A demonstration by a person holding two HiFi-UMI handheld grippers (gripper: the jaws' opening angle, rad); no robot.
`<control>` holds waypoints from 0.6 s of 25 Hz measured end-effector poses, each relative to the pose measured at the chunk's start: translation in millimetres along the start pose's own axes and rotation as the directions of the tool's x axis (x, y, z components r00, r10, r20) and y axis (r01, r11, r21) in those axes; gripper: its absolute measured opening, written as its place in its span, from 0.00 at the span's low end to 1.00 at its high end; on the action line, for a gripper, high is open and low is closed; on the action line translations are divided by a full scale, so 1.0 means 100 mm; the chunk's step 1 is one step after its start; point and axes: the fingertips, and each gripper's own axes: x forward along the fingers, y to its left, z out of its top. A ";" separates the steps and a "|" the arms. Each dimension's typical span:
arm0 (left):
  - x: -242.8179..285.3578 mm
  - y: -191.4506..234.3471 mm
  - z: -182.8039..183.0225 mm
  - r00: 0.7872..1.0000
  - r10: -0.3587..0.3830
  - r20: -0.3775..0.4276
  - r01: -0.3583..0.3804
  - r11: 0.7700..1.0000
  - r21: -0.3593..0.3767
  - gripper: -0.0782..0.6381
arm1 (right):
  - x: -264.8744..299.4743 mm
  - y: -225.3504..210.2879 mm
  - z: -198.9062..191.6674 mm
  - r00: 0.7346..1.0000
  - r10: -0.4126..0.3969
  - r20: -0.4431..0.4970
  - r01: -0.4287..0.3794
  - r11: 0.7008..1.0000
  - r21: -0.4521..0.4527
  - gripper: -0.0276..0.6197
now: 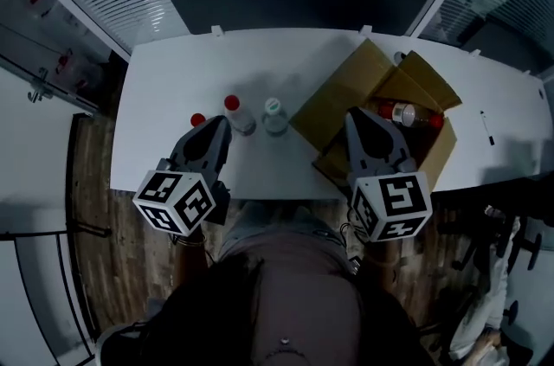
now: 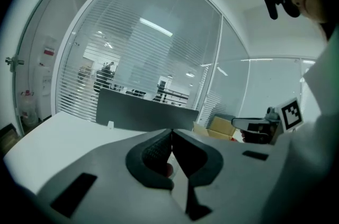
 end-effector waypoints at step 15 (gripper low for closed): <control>0.83 -0.76 -0.04 0.976 -0.205 -0.071 0.209 0.976 0.053 0.12 | -0.63 -1.48 -0.42 0.919 -0.384 -0.089 0.389 0.920 0.042 0.11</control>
